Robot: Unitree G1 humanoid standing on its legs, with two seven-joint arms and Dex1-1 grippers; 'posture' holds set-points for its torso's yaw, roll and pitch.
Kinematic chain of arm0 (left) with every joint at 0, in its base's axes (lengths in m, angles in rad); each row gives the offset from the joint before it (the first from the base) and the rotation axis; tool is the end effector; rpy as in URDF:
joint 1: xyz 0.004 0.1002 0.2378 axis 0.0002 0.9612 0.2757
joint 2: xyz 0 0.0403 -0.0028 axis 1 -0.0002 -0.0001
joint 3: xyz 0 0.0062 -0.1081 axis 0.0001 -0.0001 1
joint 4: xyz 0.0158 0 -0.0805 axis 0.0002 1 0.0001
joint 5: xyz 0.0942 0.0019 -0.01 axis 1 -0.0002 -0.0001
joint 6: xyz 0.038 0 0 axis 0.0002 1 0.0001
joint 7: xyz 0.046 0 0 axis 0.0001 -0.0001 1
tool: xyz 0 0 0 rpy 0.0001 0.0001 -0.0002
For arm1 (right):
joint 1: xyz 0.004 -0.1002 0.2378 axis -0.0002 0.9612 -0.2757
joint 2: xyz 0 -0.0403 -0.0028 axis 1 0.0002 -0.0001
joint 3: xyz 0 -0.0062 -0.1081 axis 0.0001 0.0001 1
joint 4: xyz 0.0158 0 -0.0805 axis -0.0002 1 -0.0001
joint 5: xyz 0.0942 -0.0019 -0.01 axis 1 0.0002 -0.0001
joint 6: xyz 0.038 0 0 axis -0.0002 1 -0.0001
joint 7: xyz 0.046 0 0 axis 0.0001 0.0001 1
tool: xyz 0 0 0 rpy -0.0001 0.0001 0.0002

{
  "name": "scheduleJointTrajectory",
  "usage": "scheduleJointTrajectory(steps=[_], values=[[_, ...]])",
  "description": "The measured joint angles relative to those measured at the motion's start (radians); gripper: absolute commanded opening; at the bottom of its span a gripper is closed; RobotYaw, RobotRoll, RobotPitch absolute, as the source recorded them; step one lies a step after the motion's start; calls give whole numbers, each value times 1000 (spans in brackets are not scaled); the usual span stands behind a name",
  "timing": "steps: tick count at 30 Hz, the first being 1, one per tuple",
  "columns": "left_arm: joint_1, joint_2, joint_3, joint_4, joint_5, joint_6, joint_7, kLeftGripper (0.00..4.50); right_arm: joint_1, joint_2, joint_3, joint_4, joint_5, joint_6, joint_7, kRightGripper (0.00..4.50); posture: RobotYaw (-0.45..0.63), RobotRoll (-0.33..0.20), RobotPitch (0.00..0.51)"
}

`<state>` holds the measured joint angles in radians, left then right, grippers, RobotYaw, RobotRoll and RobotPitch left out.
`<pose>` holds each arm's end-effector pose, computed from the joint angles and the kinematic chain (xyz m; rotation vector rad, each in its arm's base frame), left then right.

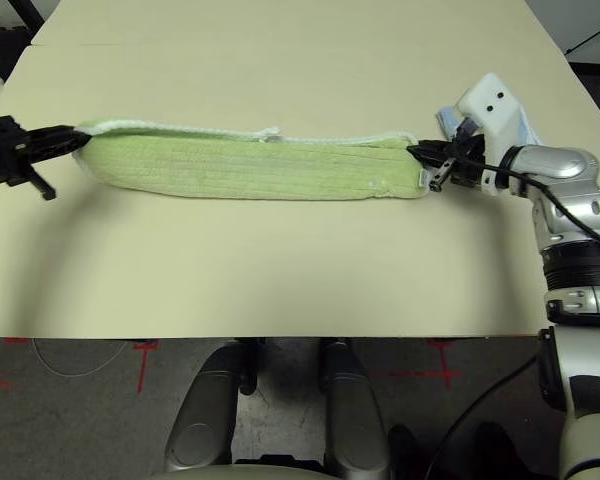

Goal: Fold the towel and set it aside.

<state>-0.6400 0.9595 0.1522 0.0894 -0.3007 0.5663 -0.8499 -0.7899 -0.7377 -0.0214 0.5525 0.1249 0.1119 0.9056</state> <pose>0.2576 0.3114 0.2609 0.4891 0.0939 -0.4856 0.3103 -0.2933 0.2107 -0.5229 0.0443 0.6088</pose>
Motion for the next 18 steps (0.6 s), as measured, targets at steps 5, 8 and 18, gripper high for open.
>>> scheduleJointTrajectory(steps=[5,8,18], values=[[1,-18,-46,-13,28,3,7,28,-26,34,1,28,-38,-33,-76,0,36,0,307],[1,-25,-59,-40,33,11,7,28,-48,57,12,75,-78,-62,-131,0,36,0,307],[23,-23,-86,-71,68,35,8,28,-71,104,38,153,-128,-109,-149,0,48,0,312]])
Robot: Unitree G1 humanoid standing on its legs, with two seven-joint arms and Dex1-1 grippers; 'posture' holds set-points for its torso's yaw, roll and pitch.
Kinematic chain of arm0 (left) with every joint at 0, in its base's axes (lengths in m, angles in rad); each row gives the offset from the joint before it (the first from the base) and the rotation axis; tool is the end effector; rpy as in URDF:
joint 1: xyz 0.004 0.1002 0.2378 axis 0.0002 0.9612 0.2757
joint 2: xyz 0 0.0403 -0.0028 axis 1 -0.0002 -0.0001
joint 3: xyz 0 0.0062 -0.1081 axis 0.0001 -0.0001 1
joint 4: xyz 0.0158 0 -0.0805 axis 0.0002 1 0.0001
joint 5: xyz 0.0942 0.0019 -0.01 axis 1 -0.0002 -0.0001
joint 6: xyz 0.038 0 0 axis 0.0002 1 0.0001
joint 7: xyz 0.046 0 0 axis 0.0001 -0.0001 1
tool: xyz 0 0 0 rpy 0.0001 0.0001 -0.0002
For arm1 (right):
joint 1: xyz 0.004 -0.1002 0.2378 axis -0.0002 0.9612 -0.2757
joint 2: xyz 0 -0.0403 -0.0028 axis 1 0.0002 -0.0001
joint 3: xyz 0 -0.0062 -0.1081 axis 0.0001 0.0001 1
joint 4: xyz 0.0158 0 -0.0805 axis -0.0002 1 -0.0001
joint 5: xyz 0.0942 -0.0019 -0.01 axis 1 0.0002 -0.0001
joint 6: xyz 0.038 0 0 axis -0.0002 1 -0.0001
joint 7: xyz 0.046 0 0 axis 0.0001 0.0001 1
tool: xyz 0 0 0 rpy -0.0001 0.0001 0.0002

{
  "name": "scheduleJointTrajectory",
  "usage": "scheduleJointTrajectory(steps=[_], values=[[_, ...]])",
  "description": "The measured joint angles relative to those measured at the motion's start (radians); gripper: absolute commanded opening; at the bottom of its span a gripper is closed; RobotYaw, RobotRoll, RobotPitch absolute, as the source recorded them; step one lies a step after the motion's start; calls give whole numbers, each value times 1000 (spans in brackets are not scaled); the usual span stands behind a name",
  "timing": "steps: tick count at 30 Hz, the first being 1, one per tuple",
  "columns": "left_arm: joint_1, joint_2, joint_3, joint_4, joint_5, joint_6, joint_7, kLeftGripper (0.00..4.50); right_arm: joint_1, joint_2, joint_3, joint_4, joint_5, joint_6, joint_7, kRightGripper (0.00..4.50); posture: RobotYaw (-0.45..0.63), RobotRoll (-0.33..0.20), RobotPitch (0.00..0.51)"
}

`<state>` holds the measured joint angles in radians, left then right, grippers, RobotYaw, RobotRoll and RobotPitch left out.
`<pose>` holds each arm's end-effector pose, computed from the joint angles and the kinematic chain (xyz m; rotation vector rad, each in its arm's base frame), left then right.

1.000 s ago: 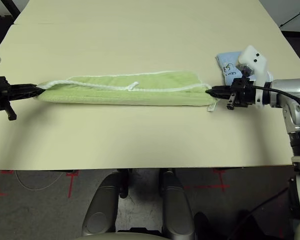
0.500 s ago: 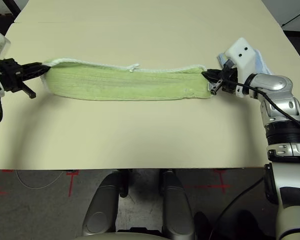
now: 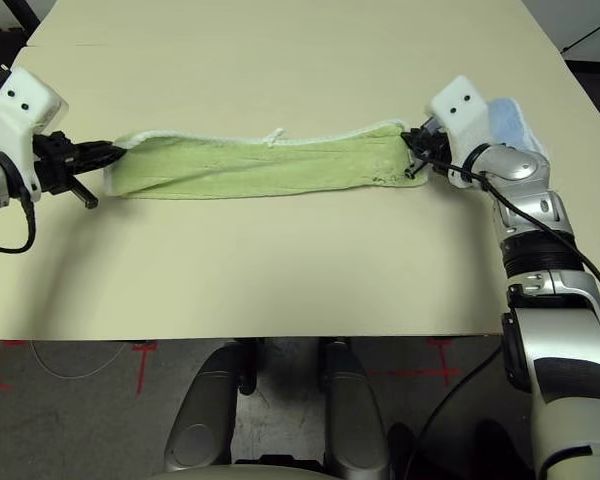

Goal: Fold the towel and set it aside.

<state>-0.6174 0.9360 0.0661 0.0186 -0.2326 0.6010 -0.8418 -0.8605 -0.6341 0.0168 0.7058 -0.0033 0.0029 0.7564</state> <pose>0.2620 0.2928 0.2477 0.5675 0.1769 -0.5230 0.3292 -0.2703 0.1945 -0.5775 0.0335 0.5170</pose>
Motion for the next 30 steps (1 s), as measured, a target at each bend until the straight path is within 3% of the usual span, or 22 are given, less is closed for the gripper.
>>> scheduleJointTrajectory(steps=[3,6,16,24,30], values=[[3,0,-7,-11,3,11,2,28,9,12,11,-9,1,10,22,0,44,0,315],[3,-2,-10,-11,10,28,16,742,16,12,11,-39,4,29,35,827,44,0,315],[0,-18,-29,-2,43,35,52,4500,21,4,10,-71,4,69,28,4464,33,0,318],[-64,-35,-26,76,96,-22,139,4500,19,-1,5,-72,3,75,-20,4464,38,0,317],[-172,-111,49,118,89,-64,222,4500,-13,3,-46,-72,18,54,-91,4464,39,0,316]])
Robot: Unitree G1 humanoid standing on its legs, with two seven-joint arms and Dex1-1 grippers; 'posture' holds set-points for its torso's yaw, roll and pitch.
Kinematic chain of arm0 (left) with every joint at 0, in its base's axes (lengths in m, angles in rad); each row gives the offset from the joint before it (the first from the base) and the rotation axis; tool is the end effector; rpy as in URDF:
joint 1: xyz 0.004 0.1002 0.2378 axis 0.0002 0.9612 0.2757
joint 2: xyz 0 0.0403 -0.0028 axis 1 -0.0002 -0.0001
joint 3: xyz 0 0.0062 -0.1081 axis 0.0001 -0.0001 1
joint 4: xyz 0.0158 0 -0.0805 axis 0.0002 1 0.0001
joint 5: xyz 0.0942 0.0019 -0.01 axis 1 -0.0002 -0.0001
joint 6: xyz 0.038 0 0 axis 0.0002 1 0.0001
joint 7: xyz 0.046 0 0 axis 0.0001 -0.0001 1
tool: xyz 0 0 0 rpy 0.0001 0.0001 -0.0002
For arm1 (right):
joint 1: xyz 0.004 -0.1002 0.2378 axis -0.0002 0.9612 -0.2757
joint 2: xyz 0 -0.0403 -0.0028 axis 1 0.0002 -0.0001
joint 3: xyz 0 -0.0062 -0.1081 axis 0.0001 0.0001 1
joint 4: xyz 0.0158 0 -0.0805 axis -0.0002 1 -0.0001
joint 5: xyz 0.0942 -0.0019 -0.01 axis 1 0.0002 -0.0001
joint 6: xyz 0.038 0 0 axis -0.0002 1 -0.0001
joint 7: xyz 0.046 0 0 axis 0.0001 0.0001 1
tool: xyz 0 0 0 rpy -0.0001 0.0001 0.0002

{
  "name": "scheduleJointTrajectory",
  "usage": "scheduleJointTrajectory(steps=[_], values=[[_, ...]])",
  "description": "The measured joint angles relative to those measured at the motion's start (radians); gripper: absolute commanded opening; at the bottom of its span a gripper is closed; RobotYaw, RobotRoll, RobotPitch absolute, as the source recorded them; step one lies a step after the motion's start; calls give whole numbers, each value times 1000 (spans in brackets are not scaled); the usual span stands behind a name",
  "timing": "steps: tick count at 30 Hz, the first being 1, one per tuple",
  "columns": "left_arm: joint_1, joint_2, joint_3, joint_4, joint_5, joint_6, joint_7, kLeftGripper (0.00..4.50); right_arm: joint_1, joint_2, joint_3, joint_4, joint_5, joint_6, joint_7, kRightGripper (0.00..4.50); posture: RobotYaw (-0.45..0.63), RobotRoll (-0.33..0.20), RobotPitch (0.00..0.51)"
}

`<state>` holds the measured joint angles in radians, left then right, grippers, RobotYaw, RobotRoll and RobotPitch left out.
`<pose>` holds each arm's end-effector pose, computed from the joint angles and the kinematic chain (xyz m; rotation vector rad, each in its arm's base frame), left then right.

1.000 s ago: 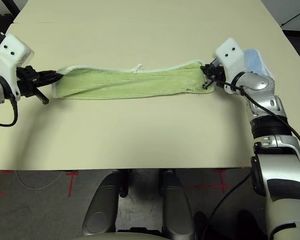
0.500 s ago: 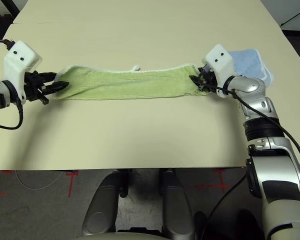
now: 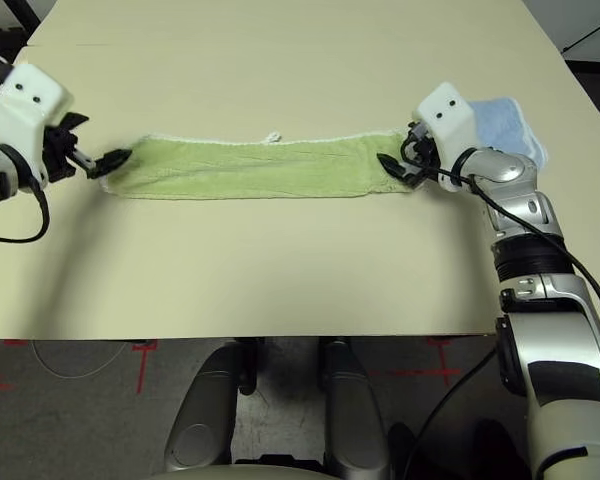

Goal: Fold the towel and set it aside.

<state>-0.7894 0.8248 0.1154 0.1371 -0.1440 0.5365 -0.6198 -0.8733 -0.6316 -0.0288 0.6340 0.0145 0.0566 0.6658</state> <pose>0.2801 0.2854 0.2703 0.5289 -0.0502 -0.2636 0.3277 -0.2690 0.2100 -0.5418 -0.0516 0.4097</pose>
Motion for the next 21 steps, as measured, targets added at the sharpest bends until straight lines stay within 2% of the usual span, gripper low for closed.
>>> scheduleJointTrajectory(steps=[7,15,21], values=[[-20,-70,40,-71,-118,71,-27,4500,-21,40,-67,-51,50,10,-70,4464,22,0,314],[64,-107,32,-215,-231,210,-80,4500,119,130,-61,-392,214,212,21,4464,20,0,311],[114,-137,13,-287,-263,265,-72,4500,183,139,-20,-503,238,315,41,4464,19,0,311]])
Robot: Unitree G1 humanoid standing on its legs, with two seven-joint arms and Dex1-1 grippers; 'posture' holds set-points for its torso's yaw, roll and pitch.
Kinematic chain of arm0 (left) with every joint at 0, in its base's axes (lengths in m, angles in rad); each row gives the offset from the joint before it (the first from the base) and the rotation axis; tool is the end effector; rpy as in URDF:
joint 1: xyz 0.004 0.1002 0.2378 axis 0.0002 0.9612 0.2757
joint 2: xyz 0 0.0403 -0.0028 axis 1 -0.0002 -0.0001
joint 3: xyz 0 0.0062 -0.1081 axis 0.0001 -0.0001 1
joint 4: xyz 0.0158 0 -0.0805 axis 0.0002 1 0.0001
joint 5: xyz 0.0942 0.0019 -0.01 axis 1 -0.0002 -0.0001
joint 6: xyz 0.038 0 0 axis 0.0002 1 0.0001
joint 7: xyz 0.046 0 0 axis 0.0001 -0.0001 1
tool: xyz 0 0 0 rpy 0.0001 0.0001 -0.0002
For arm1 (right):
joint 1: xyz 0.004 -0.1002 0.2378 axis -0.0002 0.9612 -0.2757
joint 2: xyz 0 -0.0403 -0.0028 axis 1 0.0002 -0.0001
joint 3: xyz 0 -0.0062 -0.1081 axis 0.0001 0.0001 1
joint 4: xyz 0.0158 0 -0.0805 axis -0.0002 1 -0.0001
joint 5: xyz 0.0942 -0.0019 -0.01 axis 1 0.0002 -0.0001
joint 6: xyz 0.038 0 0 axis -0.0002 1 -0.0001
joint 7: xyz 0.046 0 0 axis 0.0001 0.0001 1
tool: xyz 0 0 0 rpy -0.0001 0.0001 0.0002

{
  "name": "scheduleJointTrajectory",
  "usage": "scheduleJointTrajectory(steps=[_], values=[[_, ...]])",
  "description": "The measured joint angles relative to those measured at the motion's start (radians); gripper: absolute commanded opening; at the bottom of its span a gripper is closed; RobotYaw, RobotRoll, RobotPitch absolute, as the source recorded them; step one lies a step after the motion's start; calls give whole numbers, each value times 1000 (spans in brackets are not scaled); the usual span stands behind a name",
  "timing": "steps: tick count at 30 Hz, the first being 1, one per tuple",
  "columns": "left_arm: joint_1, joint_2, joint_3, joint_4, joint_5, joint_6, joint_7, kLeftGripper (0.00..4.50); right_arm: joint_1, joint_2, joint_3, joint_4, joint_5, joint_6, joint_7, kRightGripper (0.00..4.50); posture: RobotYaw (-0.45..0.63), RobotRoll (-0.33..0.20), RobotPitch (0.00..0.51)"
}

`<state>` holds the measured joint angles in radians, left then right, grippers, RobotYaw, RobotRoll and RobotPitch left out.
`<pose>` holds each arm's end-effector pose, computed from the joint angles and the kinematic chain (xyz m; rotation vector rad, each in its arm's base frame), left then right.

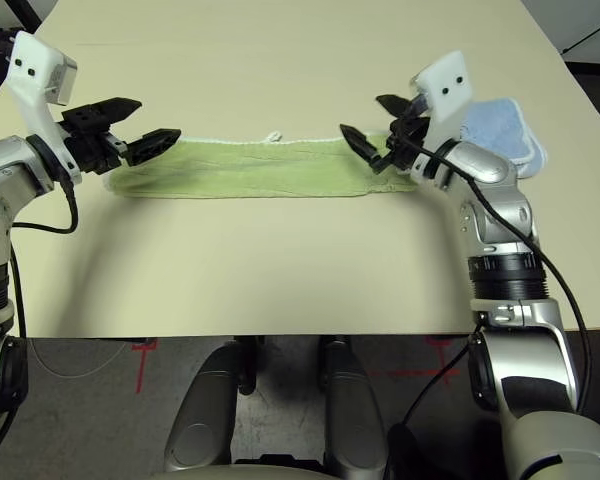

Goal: Fold the towel and set it aside.

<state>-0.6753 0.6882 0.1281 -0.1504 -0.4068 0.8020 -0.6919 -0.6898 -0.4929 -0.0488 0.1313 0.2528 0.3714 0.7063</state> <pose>0.2687 0.2409 0.2408 0.2621 0.0204 -0.6466 0.3021 -0.2164 0.1991 -0.2665 -0.1261 0.6843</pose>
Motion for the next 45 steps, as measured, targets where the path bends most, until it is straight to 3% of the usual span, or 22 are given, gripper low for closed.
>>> scheduleJointTrajectory(steps=[11,29,32,40,45], values=[[96,-7,-92,28,134,-86,65,4500,38,-32,41,39,-76,52,-27,4464,17,0,316],[100,-16,-119,129,246,-184,82,4500,40,-51,42,71,-101,53,-26,4464,11,0,310],[100,-17,-119,129,244,-185,80,4500,44,-52,42,71,-101,53,-26,4464,11,0,310],[-11,-49,-23,51,67,-53,24,4500,44,-65,42,72,-109,53,-26,4464,17,0,309],[-62,-50,7,70,72,-75,73,4500,44,-65,42,74,-116,52,-27,4464,19,0,306]])
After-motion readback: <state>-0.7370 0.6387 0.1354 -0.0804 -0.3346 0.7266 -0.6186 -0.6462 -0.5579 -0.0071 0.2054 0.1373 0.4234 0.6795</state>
